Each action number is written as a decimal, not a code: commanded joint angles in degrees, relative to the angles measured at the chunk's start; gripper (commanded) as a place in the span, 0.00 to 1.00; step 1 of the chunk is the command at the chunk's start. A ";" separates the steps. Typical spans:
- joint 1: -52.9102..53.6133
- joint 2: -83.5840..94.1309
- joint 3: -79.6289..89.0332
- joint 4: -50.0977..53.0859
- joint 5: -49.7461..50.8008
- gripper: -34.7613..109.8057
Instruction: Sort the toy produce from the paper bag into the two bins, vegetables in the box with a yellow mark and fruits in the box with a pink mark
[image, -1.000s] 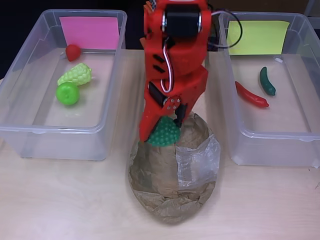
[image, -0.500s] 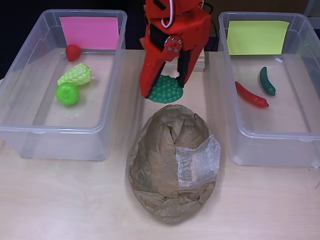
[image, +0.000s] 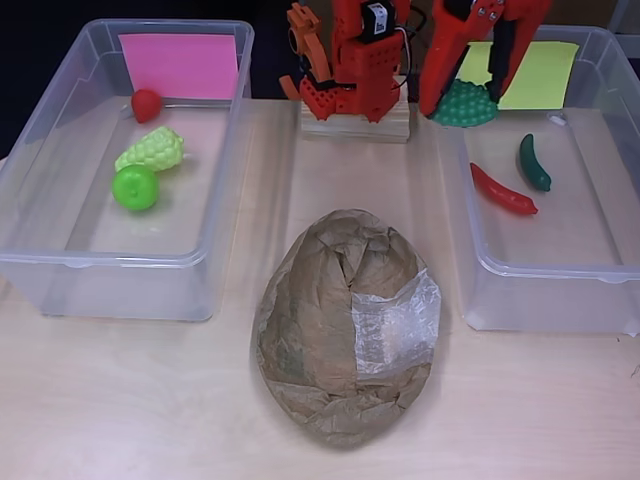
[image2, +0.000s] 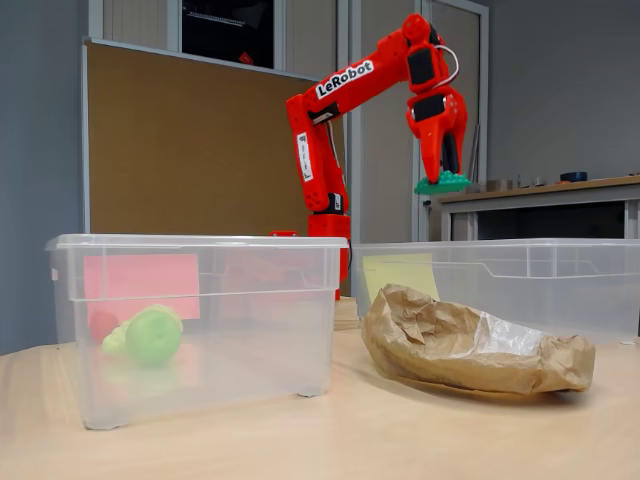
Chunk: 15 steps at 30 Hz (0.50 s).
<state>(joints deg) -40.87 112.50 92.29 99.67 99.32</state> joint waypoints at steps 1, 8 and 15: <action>-9.58 6.59 9.14 -5.54 14.33 0.44; -26.81 15.38 30.59 -20.04 38.76 0.44; -39.37 17.05 41.48 -30.85 52.12 0.44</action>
<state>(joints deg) -76.03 127.53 131.13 71.81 146.07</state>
